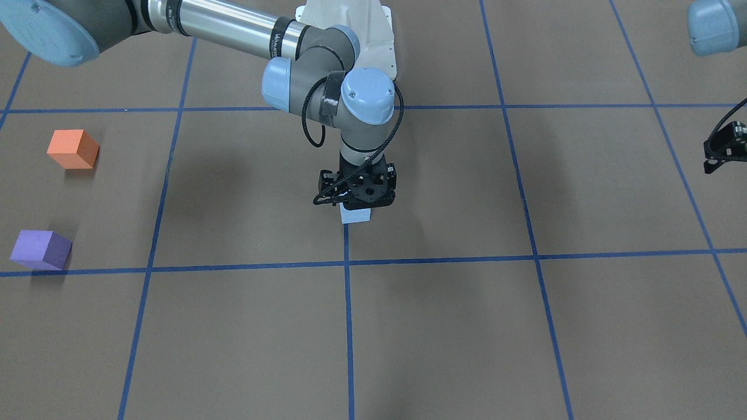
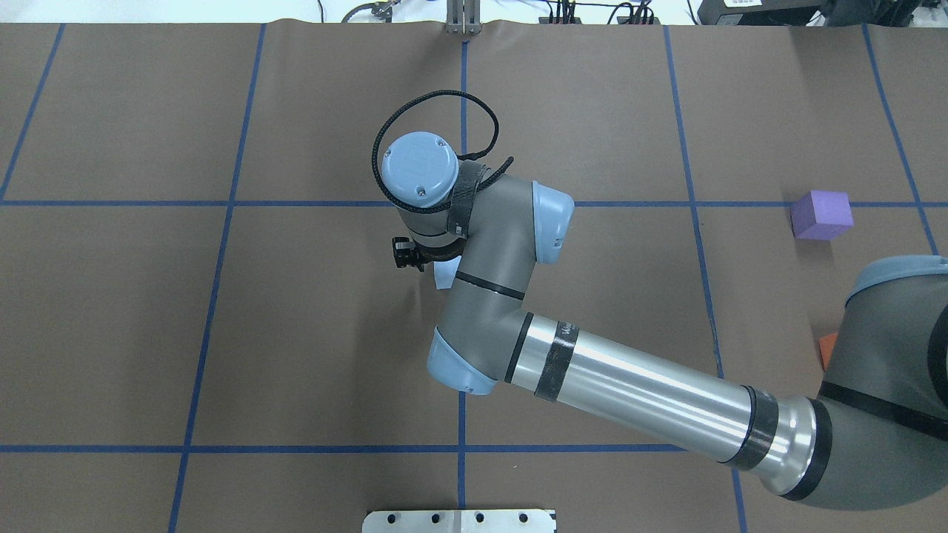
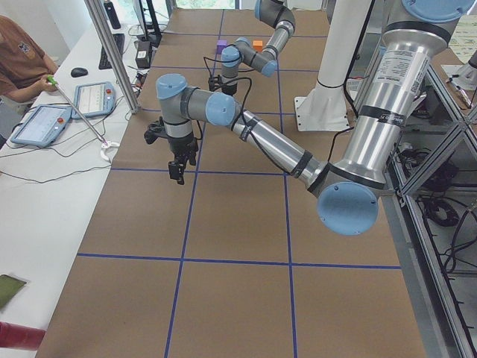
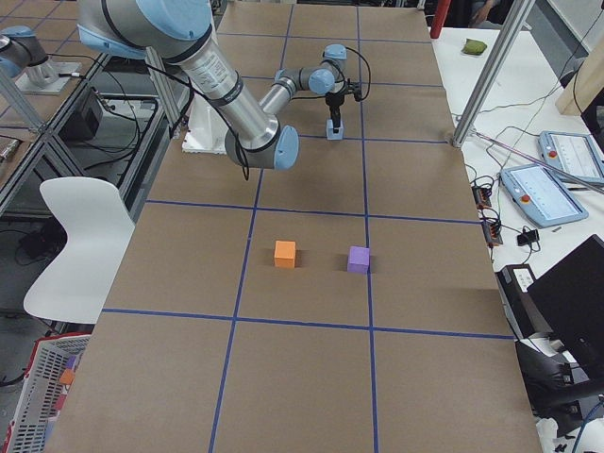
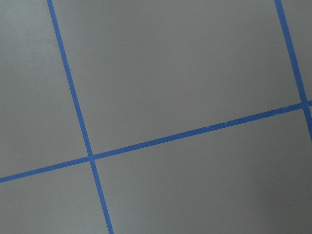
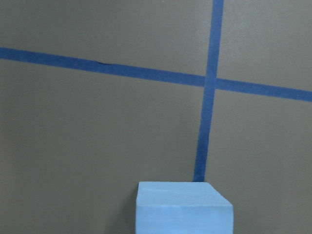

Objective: Place blue block between orange and purple blocks
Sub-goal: 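Lower the right gripper onto the light blue cube and grasp it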

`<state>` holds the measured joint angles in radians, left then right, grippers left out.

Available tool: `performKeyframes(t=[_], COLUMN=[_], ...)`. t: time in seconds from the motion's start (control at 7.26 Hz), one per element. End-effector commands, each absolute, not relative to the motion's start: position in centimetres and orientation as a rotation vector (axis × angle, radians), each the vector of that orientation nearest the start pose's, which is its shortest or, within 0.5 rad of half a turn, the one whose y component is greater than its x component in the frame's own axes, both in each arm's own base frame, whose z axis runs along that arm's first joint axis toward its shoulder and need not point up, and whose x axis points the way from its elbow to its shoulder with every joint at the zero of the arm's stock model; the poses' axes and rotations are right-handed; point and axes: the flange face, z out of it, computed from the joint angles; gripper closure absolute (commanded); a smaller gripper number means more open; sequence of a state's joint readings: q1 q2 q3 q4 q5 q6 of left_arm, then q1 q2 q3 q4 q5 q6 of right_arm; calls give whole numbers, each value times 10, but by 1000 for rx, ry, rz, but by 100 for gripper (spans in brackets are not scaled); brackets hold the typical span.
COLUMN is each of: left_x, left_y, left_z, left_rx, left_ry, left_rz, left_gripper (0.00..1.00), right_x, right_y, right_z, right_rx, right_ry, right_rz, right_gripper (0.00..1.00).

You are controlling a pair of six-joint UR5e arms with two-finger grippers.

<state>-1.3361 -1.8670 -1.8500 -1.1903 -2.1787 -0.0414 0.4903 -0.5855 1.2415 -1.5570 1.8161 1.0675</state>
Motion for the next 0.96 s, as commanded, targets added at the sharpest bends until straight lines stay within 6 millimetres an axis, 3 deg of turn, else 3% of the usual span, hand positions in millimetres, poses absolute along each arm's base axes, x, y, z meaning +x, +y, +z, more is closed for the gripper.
performKeyframes(t=[0.0,0.14,0.28,0.41,0.55,0.69,0.83], left_x=[58,58,58,57,57,57,59], left_y=[-569,-569,-569,-569,-568,-568,-568], left_z=[416,416,415,414,412,410,408], left_rx=[105,105,107,110,117,119,120], left_ry=[629,627,629,628,630,638,646], left_rz=[246,246,247,246,247,249,252], left_gripper=[0,0,0,0,0,0,0], right_x=[-664,-664,-663,-651,-609,-543,-461], right_y=[-472,-472,-473,-475,-487,-484,-474], right_z=[179,179,176,160,135,115,132], right_rx=[105,105,112,124,126,108,134], right_ry=[-695,-696,-703,-729,-756,-759,-757], right_rz=[-85,-90,-100,-94,-66,-31,9], right_gripper=[27,99,100,100,100,100,100])
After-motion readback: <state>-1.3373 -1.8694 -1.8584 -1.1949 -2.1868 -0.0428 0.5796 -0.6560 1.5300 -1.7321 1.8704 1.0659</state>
